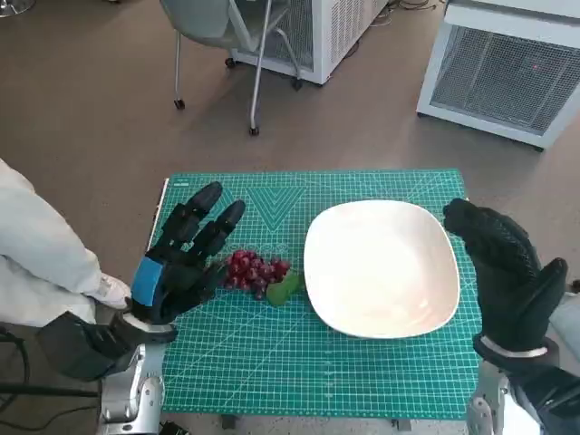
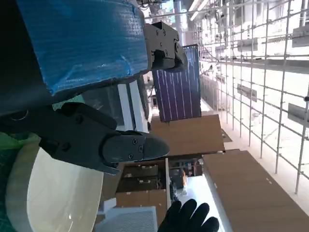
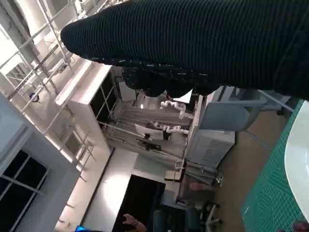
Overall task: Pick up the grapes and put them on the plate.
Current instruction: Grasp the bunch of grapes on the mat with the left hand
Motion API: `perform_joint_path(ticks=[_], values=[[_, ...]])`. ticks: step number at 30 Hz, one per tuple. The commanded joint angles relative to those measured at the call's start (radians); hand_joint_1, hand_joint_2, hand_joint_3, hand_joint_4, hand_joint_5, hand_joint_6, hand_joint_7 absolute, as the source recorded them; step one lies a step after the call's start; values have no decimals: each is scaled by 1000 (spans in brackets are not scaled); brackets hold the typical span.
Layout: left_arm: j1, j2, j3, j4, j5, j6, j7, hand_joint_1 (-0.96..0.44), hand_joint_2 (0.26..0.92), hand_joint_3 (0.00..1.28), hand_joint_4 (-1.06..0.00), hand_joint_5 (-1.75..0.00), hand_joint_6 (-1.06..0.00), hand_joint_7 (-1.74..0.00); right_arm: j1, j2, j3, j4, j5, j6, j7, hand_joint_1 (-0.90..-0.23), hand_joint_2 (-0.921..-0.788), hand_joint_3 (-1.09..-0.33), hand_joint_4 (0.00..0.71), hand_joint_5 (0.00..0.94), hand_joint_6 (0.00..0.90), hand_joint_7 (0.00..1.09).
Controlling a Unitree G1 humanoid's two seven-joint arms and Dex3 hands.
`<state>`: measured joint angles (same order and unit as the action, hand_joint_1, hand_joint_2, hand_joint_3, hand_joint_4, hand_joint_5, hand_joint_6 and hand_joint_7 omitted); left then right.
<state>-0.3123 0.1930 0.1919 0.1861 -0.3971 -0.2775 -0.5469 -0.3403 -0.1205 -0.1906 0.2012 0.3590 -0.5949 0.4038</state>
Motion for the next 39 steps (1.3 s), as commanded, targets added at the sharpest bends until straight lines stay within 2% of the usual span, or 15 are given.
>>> perform_joint_path(ticks=[1,16,18,21,25,29,32,39], values=[[-9,5,4,3,1,-18,-4,-420,921,286,-340,-1,-120,-429,11,-2,-2,8,4,4,5,-482,-921,-539,645,0,317,654],[-2,17,-4,-7,38,-38,4,-424,921,268,-334,-1,-111,-447,14,-8,-2,1,0,6,6,-483,-921,-542,637,0,315,654],[0,54,-19,-11,141,-73,35,-417,917,220,-311,-1,-107,-438,11,-9,-3,5,2,6,9,-481,-921,-544,636,0,314,654],[11,170,-57,-57,425,-102,118,-382,882,102,-234,-1,-121,-339,7,-12,-3,10,3,6,12,-478,-921,-545,635,0,314,655],[25,266,-98,-156,667,-5,170,-281,797,27,-141,-1,-160,-157,3,-14,-4,13,3,6,14,-475,-921,-546,634,0,313,655],[29,294,-140,-222,810,106,179,-142,725,8,-94,-1,-198,-74,1,-15,-4,16,1,5,13,-474,-921,-547,634,0,313,656],[25,298,-168,-237,876,146,186,-99,698,2,-84,-1,-226,-51,-1,-15,-4,18,-1,3,13,-474,-921,-548,634,0,313,657],[-1,297,-258,-209,1034,221,220,-172,691,2,-91,-3,-259,-29,-3,-13,-3,22,0,2,14,-474,-921,-548,634,0,312,658]])
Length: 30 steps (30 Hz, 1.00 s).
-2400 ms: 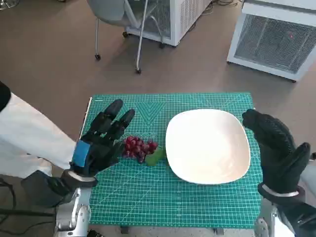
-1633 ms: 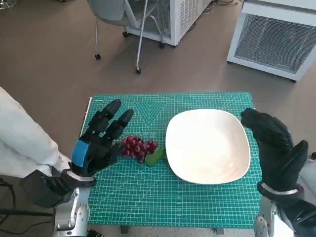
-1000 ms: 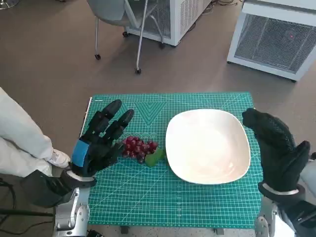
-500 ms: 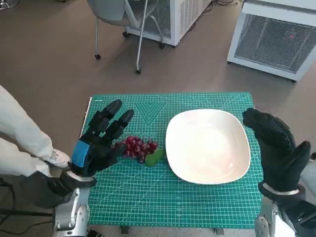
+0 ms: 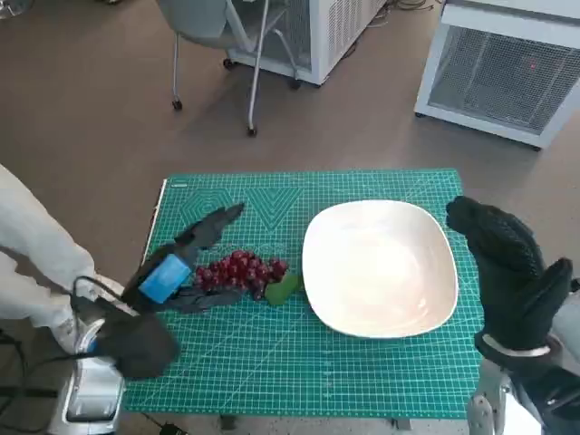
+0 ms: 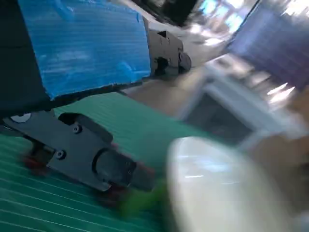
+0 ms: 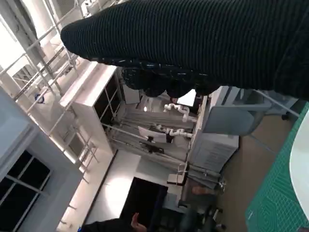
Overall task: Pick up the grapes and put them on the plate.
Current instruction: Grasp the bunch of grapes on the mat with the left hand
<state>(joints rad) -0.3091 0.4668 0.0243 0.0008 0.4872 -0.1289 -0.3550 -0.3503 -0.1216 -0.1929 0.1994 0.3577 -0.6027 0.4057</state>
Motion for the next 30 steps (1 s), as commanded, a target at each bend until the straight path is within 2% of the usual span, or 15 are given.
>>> perform_joint_path(ticks=[1,13,20,30], values=[[-8,22,-102,-20,164,85,29,-190,693,3,-92,-3,-262,-26,7,-12,-1,23,2,10,12,-474,-921,-548,634,0,312,658],[-66,11,-210,35,268,209,27,-344,713,5,-92,0,-277,-8,12,-14,-2,13,14,16,17,-474,-921,-548,634,0,311,659],[-100,8,-255,79,292,242,40,-361,719,4,-101,-4,-287,-8,12,-15,-4,12,12,14,13,-471,-921,-546,635,0,312,657],[-166,-10,-331,200,360,264,113,-350,721,2,-130,-7,-300,-7,15,-14,-4,7,8,15,11,-468,-921,-546,635,0,316,652]])
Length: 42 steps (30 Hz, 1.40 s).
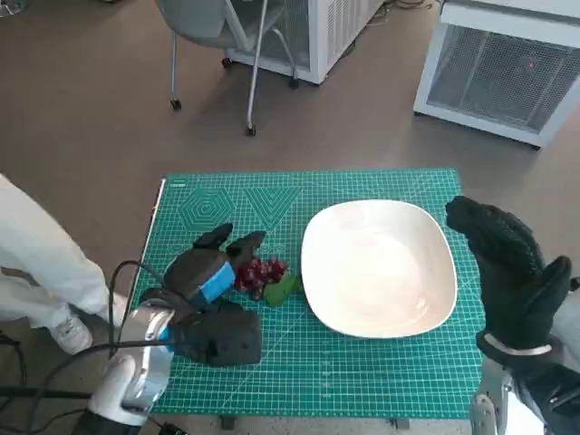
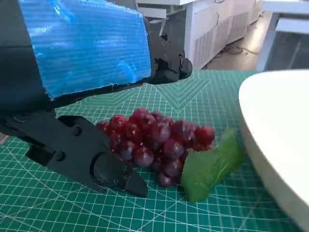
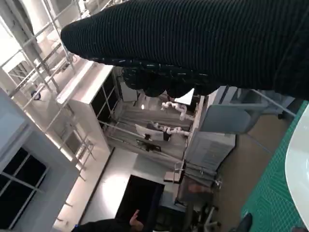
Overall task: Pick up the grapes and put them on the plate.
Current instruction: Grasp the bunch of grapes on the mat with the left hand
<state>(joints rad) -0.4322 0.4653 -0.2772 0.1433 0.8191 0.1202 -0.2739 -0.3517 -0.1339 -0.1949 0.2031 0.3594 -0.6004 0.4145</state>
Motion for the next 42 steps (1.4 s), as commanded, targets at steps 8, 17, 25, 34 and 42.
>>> perform_joint_path(ticks=[8,17,25,34,42], values=[[-136,-42,-74,211,34,44,51,-331,723,1,-133,-3,-302,-4,16,-2,-2,7,13,15,6,-469,-921,-544,635,1,318,648],[-280,-103,-128,504,17,38,79,-281,722,3,-134,-2,-310,-5,21,1,2,-1,12,18,6,-468,-921,-546,635,0,319,645],[-401,-161,-173,786,-4,23,107,-265,723,10,-133,0,-314,-4,29,1,5,-11,12,23,6,-467,-921,-550,634,0,317,648],[-438,-181,-185,881,-47,8,116,-247,734,10,-136,-2,-318,-3,36,-5,-1,-19,21,33,11,-470,-921,-549,634,0,314,653],[-447,-181,-200,914,-66,-11,147,-199,749,10,-168,-11,-348,-14,35,-9,-3,-19,16,32,9,-473,-921,-546,635,1,315,652]])
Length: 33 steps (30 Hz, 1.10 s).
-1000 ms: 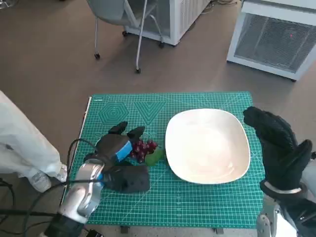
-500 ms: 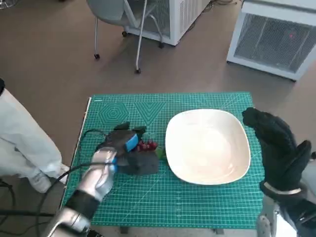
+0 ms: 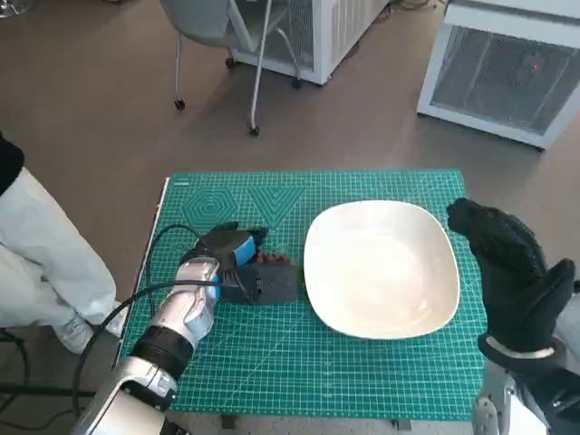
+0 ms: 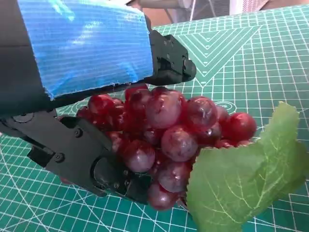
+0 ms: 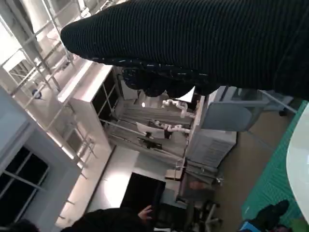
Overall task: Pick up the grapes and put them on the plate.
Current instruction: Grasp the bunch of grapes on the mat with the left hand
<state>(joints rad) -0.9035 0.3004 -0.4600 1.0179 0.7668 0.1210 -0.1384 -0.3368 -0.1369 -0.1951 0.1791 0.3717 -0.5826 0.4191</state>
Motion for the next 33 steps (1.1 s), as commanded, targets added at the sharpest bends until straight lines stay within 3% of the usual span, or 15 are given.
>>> perform_joint_path(ticks=[1,4,6,8,10,12,14,17,24,33], values=[[23,-15,-19,44,-15,-16,18,-183,752,11,-179,-14,-359,-18,20,-6,-3,5,3,14,4,-473,-921,-546,635,1,316,652],[20,-14,-23,56,-15,-31,40,-115,769,13,-266,-26,-418,-30,19,-6,-2,6,1,15,2,-474,-921,-545,635,1,317,652],[19,-11,-33,65,-8,-41,62,-62,793,13,-373,-172,-494,-45,18,-5,-2,6,0,15,1,-476,-921,-545,635,1,317,652],[20,-8,-50,73,8,-51,92,-36,838,28,-444,-697,-571,-263,17,-5,0,6,-2,15,0,-476,-921,-545,635,1,318,652],[21,-5,-67,78,20,-56,116,-126,881,87,-449,-1262,-576,-719,16,-4,0,7,-3,16,0,-475,-921,-545,635,1,319,652],[22,-1,-81,77,30,-59,132,-217,899,164,-448,-1501,-542,-1084,14,-5,0,9,-2,15,1,-475,-921,-545,636,1,319,651],[25,4,-97,71,41,-61,144,-167,895,238,-436,-1531,-501,-1252,13,-5,-1,12,-1,15,1,-475,-921,-545,636,1,319,651],[29,9,-112,59,47,-57,151,-53,884,303,-435,-1465,-464,-1350,11,-5,-2,15,-3,14,0,-475,-921,-544,636,1,320,650],[38,16,-112,29,24,-49,143,3,917,231,-432,-1587,-569,-1077,5,-5,-3,26,-7,5,0,-474,-921,-544,636,1,321,648],[44,27,-105,2,9,-50,130,8,920,222,-422,-1620,-594,-1021,0,-5,-1,25,-11,6,-3,-473,-921,-546,636,1,322,647]])
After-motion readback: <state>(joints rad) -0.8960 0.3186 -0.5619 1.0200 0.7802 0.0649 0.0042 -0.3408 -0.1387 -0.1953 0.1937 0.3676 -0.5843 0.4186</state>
